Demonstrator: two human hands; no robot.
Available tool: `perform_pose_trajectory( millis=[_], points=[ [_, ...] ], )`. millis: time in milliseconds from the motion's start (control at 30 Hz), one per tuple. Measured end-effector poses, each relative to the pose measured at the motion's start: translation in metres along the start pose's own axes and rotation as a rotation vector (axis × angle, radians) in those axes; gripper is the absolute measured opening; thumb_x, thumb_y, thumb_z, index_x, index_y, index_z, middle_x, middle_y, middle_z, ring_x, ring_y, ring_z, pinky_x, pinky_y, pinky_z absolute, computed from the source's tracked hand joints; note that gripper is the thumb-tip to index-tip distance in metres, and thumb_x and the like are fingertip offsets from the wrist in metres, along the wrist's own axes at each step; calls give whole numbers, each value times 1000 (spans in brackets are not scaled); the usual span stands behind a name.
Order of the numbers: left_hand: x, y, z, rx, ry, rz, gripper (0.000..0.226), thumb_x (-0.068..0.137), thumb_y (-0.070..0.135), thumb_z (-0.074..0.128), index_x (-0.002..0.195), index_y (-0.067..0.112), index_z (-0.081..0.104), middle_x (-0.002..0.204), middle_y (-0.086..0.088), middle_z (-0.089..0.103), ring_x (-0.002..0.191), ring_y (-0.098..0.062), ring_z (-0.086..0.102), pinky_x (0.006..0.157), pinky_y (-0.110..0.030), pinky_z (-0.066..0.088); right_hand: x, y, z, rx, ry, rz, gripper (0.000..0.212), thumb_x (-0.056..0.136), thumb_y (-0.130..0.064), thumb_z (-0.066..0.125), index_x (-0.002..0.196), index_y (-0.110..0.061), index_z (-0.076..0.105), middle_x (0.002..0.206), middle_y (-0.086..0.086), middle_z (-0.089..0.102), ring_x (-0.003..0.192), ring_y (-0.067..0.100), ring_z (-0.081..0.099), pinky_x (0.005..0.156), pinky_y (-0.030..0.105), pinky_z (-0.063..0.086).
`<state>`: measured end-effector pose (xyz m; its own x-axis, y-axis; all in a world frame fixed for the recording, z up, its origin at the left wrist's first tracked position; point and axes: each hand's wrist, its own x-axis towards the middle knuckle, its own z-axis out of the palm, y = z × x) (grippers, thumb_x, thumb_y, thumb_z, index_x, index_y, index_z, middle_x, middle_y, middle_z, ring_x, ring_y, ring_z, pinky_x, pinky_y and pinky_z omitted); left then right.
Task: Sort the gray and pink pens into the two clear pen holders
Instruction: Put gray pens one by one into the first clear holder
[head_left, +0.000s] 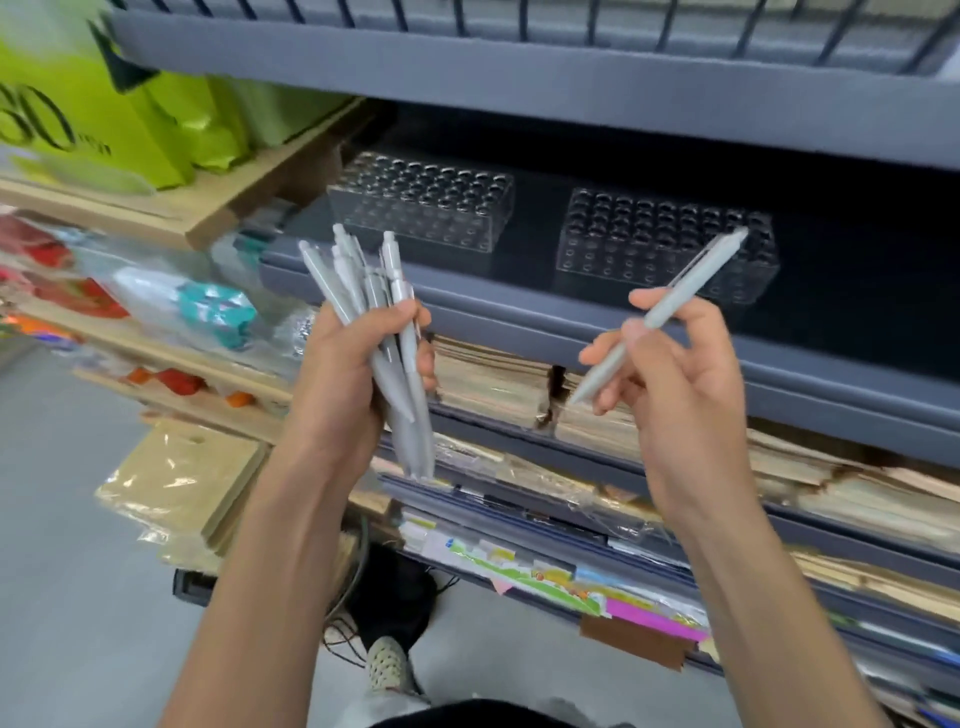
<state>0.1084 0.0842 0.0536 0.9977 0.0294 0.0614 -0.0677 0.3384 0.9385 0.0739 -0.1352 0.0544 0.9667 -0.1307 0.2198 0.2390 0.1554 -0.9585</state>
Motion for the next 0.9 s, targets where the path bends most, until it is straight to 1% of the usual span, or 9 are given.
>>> perform_pose_trajectory(
  millis=[67, 167, 267, 367, 433, 567, 700, 800, 900],
  points=[
    [17, 7, -27, -17, 3, -18, 9, 86, 13, 61, 89, 5, 57, 74, -6, 59, 54, -20, 51, 50, -28, 46, 7, 8, 32, -31, 30, -9, 10, 102, -19, 49, 112, -20, 53, 79, 7, 70, 60, 17, 54, 57, 27, 50],
    [39, 17, -63, 5, -25, -32, 14, 86, 15, 61, 90, 2, 56, 72, -6, 58, 54, -19, 52, 52, -28, 46, 17, 16, 73, -25, 69, -28, 15, 103, -19, 47, 117, -18, 52, 87, 9, 72, 64, 16, 57, 61, 27, 51],
    [57, 27, -89, -26, -57, -44, 23, 87, 14, 60, 103, 0, 53, 74, -5, 59, 57, -19, 53, 54, -29, 47, 29, 21, 108, -2, 112, -45, 23, 100, -21, 47, 121, -15, 51, 95, 10, 71, 77, 25, 65, 72, 31, 56],
    [71, 35, -106, -66, -63, -64, 28, 85, 14, 62, 108, 1, 52, 66, -1, 57, 56, -17, 54, 51, -27, 47, 43, 23, 137, -24, 126, -61, 19, 101, -16, 48, 120, -13, 52, 93, 11, 71, 87, 31, 70, 81, 35, 58],
    [80, 38, -113, -69, -39, -83, 28, 85, 15, 64, 107, 3, 51, 60, 0, 54, 54, -16, 55, 50, -26, 47, 56, 23, 152, -46, 143, -69, 16, 101, -10, 50, 116, -13, 53, 92, 11, 71, 85, 28, 71, 80, 33, 58],
    [96, 39, -127, -46, 7, -101, 13, 94, 9, 61, 101, 10, 51, 57, 1, 54, 53, -17, 56, 50, -27, 48, 82, 23, 174, -160, 146, -98, 18, 95, -6, 59, 112, -14, 56, 95, 5, 72, 87, 19, 73, 77, 25, 57],
    [108, 43, -135, -58, -14, -97, 14, 93, 9, 61, 101, 9, 49, 57, -1, 53, 53, -18, 55, 50, -27, 48, 109, 26, 185, -330, 159, -147, 21, 89, -4, 65, 104, -18, 61, 92, -4, 73, 88, 11, 72, 83, 22, 56],
    [117, 44, -141, -38, -12, -81, 16, 93, 10, 61, 103, 6, 49, 58, -4, 54, 53, -18, 56, 51, -29, 48, 131, 29, 193, -358, 169, -174, 24, 88, -1, 65, 100, -21, 62, 92, -2, 71, 90, 12, 70, 88, 28, 56],
    [121, 43, -148, -40, -7, -75, 18, 93, 10, 61, 105, 5, 48, 56, -3, 55, 54, -18, 56, 53, -29, 49, 156, 30, 200, -461, 198, -176, 25, 93, -4, 59, 93, -29, 61, 86, -4, 71, 91, 18, 71, 91, 39, 55]
  ],
)
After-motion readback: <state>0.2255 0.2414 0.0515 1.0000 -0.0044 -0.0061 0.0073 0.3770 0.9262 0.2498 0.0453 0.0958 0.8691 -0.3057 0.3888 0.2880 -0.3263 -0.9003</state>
